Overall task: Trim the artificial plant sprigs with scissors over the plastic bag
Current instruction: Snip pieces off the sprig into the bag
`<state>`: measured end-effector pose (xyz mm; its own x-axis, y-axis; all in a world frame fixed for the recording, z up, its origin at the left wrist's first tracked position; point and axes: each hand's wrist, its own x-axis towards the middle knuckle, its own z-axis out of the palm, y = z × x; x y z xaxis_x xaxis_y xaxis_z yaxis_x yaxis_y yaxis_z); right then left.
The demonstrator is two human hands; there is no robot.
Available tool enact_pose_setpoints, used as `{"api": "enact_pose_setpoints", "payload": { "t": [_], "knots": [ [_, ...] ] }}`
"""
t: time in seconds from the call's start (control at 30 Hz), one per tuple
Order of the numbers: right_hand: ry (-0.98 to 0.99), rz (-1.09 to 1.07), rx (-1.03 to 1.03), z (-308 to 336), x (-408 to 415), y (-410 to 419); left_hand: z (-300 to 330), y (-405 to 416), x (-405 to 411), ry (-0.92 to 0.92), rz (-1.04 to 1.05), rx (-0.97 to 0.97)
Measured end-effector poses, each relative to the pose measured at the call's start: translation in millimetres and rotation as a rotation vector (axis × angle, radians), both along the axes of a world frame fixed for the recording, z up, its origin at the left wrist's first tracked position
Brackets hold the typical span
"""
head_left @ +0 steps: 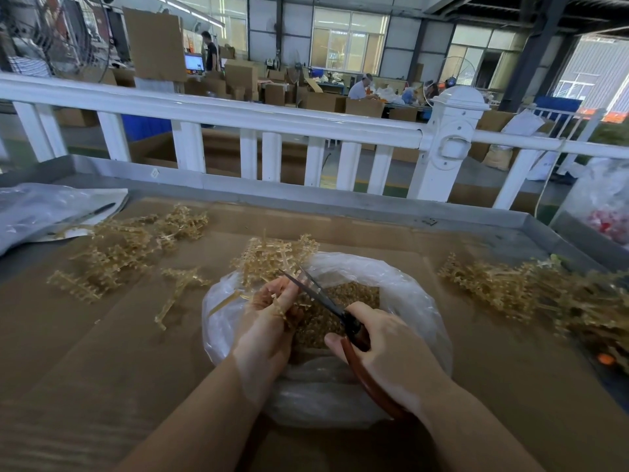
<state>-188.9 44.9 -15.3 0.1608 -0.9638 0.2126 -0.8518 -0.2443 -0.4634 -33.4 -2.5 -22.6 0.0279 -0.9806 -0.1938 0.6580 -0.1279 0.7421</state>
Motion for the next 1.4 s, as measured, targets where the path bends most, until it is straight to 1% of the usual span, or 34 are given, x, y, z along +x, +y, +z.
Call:
{"api": "enact_pose_setpoints", "payload": {
  "t": [0.3,0.43,0.9,1.1,1.4],
  "knots": [
    [-0.006,0.006,-0.021,3,1,0,1,2,0,0.043,-0.071,-0.035],
    [-0.031,0.01,-0.01,6,3,2,0,1,0,0.033,-0.084,-0.03],
    [0.03,-0.01,-0.081,3,5,1,-8,-6,2,-0.036,-0.114,-0.006],
    [0.038,-0.013,-0.083,4,6,2,-8,-7,5,0.039,-0.203,-0.005],
    [0.044,-0.009,-0.117,3,6,6,-9,-8,5,0.054,-0.221,0.013]
  ]
}}
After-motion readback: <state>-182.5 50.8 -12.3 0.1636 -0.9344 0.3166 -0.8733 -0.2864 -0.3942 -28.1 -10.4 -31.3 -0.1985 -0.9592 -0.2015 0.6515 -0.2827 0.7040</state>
